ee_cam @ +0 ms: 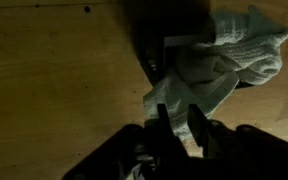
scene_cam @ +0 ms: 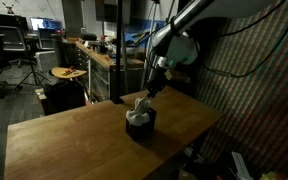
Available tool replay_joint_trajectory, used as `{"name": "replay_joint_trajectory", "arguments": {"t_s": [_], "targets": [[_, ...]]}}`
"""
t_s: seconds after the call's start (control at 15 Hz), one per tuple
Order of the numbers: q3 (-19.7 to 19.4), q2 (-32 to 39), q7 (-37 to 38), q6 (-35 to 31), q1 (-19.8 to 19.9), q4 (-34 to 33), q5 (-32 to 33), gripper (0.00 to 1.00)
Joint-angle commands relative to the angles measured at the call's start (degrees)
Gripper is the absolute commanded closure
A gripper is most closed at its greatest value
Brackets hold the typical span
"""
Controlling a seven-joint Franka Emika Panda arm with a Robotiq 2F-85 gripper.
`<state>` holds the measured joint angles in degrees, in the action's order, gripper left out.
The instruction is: Pick up the white towel and push it down into the black basket
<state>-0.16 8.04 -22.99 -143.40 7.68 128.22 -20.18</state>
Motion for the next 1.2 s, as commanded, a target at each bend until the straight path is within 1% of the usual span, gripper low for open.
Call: {"name": "replay_joint_trajectory", "arguments": {"t_s": [0.0,0.2,0.27,0.33,0.4,0.73,1.13], "targets": [[0.03,0.65,-2.62,-0.95,0.74,-1.39,-4.67,0.39],[0.44,1.74,-4.23,-0.95,0.98,-2.65,-8.1,0.17],[0.62,2.17,-4.65,-0.88,0.96,-3.13,-9.01,0.08],[0.87,2.64,-5.15,-0.96,0.91,-3.55,-9.89,0.02],[1.18,3.16,-5.72,-1.01,0.86,-4.01,-10.67,0.0],[3.13,6.61,-8.62,-1.38,1.08,-6.39,-12.96,0.0],[5.52,10.39,-11.1,-2.54,1.93,-7.48,-12.91,0.0]]}}
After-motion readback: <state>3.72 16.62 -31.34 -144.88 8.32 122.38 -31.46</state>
